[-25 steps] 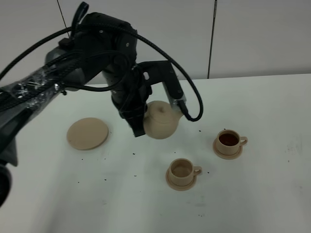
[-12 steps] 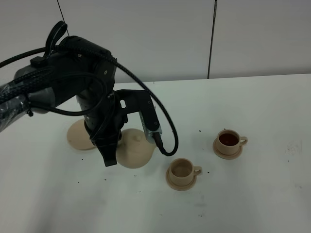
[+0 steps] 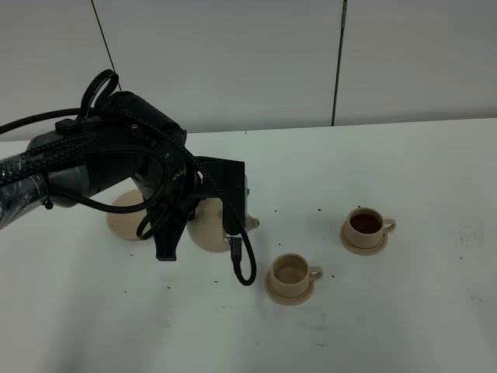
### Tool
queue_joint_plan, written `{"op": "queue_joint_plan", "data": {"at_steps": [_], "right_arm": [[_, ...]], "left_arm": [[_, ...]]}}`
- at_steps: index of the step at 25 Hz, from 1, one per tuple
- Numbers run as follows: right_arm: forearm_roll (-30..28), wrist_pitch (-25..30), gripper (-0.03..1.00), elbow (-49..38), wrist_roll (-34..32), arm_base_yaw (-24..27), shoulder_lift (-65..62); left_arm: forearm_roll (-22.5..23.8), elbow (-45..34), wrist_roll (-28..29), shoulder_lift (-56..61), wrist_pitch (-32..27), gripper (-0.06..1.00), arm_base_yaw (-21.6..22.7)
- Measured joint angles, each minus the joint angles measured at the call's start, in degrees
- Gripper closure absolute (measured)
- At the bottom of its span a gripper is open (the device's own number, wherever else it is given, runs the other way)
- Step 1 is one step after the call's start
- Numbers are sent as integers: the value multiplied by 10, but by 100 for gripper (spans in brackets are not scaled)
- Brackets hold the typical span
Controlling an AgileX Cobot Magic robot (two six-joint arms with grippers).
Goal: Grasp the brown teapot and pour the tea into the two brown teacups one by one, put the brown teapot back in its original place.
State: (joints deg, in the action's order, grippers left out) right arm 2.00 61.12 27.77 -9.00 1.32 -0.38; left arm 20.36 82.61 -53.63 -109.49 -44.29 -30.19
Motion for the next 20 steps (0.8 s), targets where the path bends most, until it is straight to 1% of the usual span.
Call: {"op": "queue_joint_plan", "data": {"at_steps": [4, 7, 10, 12, 15, 20], "right_arm": [[0, 0, 73, 0, 0, 0, 0], [0, 0, 73, 0, 0, 0, 0], [0, 0, 73, 0, 0, 0, 0], [0, 0, 73, 0, 0, 0, 0], [0, 0, 73, 0, 0, 0, 0], [0, 0, 73, 0, 0, 0, 0]], "left_arm": [[-2, 0, -70, 0, 41, 78, -1], [-17, 0, -137, 0, 49, 78, -1], [-33, 0, -184, 0, 51, 78, -1], [-47, 0, -207, 0, 60, 78, -1], [-54, 0, -234, 0, 69, 78, -1], [-74, 0, -272, 0, 71, 78, -1]]}}
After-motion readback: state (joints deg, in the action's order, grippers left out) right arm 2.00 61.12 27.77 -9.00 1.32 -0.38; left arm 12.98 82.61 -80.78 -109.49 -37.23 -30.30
